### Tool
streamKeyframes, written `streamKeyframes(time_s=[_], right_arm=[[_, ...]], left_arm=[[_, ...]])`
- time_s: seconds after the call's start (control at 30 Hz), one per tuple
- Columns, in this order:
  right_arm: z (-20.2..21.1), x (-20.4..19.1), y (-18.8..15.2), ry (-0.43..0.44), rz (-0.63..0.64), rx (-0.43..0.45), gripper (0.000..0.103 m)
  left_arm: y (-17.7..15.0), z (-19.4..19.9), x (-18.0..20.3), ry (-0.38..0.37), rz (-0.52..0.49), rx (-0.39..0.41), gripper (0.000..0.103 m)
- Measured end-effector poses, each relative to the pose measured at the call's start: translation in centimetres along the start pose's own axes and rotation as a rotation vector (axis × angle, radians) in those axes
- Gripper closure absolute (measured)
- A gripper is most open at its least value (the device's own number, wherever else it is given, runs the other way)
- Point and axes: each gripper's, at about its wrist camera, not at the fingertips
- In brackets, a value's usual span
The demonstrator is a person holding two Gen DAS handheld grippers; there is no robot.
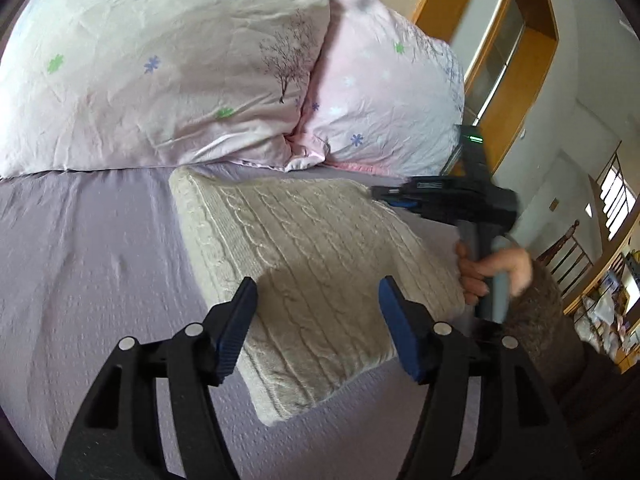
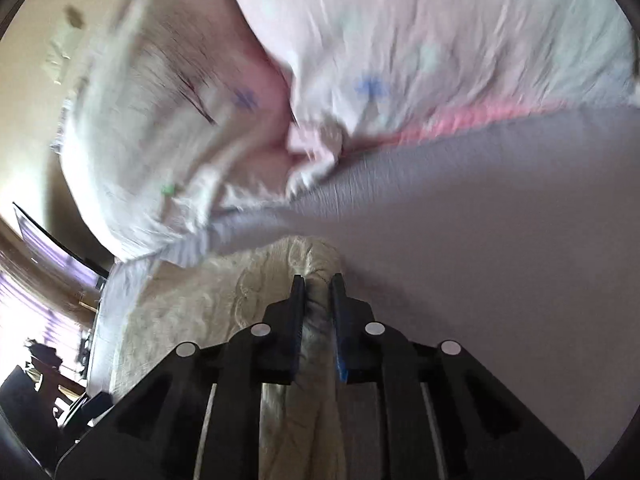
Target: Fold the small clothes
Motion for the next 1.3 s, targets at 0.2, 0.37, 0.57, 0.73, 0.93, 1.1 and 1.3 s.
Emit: streamKeyframes(time_s=[0.2,0.37,0.57,0.73,0.93,1.1,1.3], right_arm=[[7.7,-3.7,-4.4,0.291,0.075,0.017,0.041],[3.0,-3.6,-8.2,0.169,0.060,-0.173,0.037],[6.8,-3.0,-8.4,0.187,0.036,-0.053,0.019],[12.1,-5.5,-11.1,-0.045,0.236,0.166,0.001],[8.6,-6.9,-15.9,-0.265,0.367,-0.006,0.001],[7.0,-7.0,-18.0,-0.333,0.391,-0.073,0.001],[5.8,-6.5,-18.4,-0.342,0.332,-0.098,0.001]], left_arm=[[0.3,0.7,1.6,-0.039,-0.004,0.040,0.017],[-0.7,-3.9,2.4,0.058,-0.017,-0.105,0.010],[-1.2,-1.2,2.9,0.082,-0.016,-0.065,0.010],[-3.7,2.0,2.0,0.341,0.042,-0.075,0.002],[-5.9,-0.5,1.5,0.381,0.082,-0.206,0.002],[-6.6,-2.2,2.0,0.425,0.060,-0.251,0.002],[-7.1,-2.9,2.9,0.502,0.011,-0.277,0.002]])
Point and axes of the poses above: each gripper's, at about its wrist camera, not at the fingertips, and z roughly against the way its jaws point, x to its right, y to its top, and after that the axes turned 1 degree about x, right-handed
